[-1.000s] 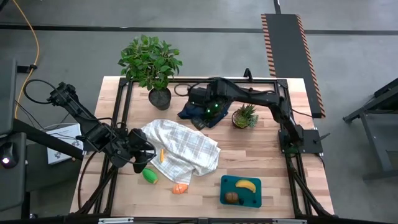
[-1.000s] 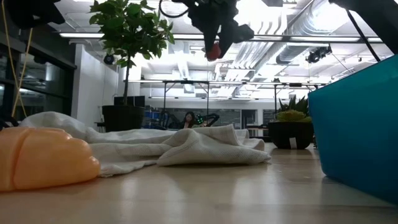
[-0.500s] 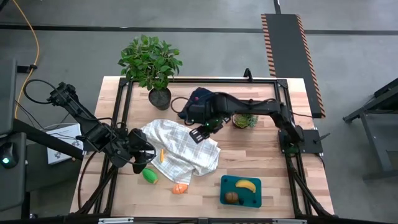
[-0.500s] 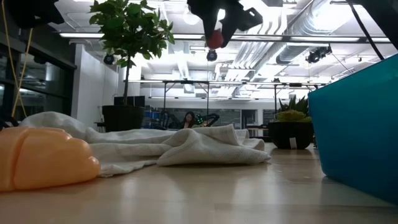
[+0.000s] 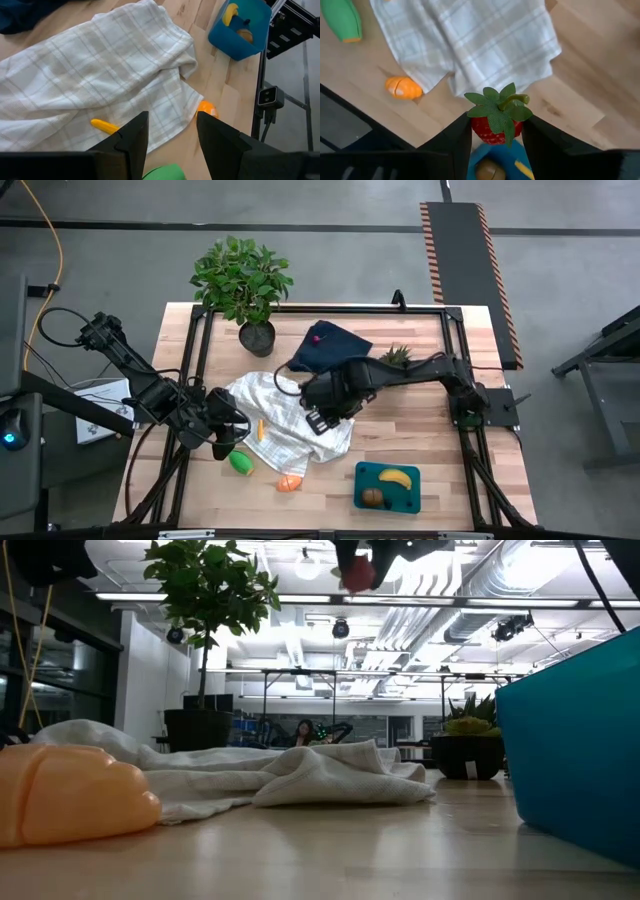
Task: Pick and placing Produce into tupperware
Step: Put the strawberry into the bin
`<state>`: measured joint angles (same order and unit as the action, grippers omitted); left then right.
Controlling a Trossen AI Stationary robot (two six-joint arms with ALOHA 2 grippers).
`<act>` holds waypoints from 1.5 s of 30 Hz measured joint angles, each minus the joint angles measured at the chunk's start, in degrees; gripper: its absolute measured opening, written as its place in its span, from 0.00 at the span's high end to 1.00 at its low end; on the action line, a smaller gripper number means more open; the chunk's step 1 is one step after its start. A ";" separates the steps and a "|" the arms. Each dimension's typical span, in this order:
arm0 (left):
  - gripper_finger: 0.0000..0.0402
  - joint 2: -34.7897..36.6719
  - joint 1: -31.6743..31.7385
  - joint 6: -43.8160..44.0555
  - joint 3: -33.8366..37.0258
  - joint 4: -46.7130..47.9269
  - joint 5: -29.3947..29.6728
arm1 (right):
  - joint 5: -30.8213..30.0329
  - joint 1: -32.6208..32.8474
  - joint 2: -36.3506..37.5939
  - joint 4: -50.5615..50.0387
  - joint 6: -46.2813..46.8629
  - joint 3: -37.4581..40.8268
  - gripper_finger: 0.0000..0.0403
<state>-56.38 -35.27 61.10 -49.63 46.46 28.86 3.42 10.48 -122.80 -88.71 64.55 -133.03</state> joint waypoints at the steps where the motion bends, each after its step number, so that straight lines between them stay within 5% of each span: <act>1: 0.61 0.01 0.00 0.00 -0.01 0.00 0.00 | 0.01 0.56 0.00 0.00 0.66 0.00 0.64; 45: 0.61 0.00 -0.01 0.07 0.00 0.15 -1.57 | -4.87 22.64 0.00 -1.29 34.75 0.00 0.64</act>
<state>-56.38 -35.28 61.17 -49.63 46.61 27.29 -1.45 33.12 -122.80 -90.00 99.30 -133.03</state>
